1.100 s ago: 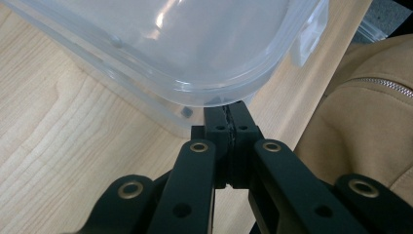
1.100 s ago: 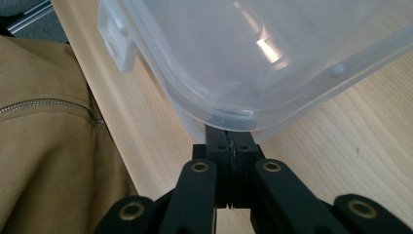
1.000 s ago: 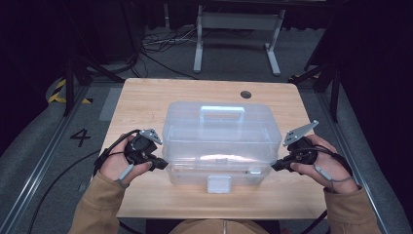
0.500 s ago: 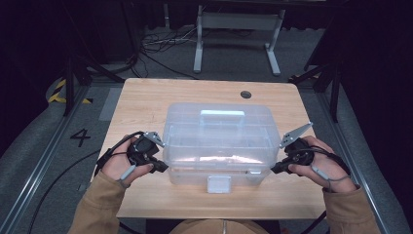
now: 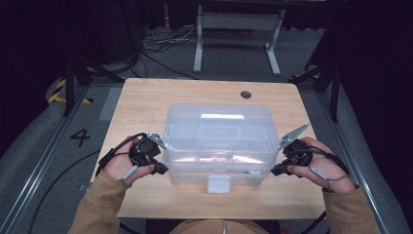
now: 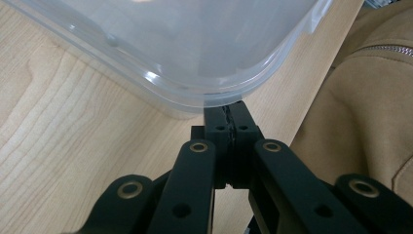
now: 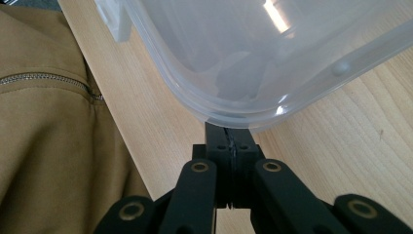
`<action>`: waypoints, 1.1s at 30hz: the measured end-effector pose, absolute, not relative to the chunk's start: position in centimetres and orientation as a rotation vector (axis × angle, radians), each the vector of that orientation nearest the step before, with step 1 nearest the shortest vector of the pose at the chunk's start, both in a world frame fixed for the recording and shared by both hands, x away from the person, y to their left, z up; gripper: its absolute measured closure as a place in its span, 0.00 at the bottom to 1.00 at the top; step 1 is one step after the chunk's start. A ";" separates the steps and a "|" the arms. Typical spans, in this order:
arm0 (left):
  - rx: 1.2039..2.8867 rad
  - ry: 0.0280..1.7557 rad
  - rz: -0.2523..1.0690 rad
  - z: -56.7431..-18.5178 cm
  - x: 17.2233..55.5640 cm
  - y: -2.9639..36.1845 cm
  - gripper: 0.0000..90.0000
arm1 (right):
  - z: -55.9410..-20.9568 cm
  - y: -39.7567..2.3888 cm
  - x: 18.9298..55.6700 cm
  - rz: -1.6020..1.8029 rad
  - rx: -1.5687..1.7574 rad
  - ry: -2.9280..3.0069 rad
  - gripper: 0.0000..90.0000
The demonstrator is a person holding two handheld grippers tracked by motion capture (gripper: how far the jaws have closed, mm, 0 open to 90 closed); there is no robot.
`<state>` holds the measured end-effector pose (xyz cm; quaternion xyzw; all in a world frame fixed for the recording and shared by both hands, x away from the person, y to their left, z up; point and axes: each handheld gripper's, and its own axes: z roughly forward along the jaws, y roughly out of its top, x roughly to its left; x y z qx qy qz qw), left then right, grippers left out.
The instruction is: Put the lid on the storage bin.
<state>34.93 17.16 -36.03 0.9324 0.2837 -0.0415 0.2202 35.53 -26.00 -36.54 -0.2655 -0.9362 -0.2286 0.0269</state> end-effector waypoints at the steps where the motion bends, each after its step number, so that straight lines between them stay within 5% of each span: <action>1: 2.578 0.784 -0.115 -36.0 34.9 17.2 1.00 | -36.5 -26.0 35.5 -0.706 -0.820 -2.892 1.00; 18: 2.625 0.806 -0.172 -36.6 35.0 17.5 0.96 | -36.9 -26.4 35.5 -0.642 -0.818 -2.869 1.00; 33: 2.485 0.888 -0.103 -35.8 35.1 19.4 0.78 | -36.1 -27.5 35.7 -0.742 -0.876 -2.864 0.89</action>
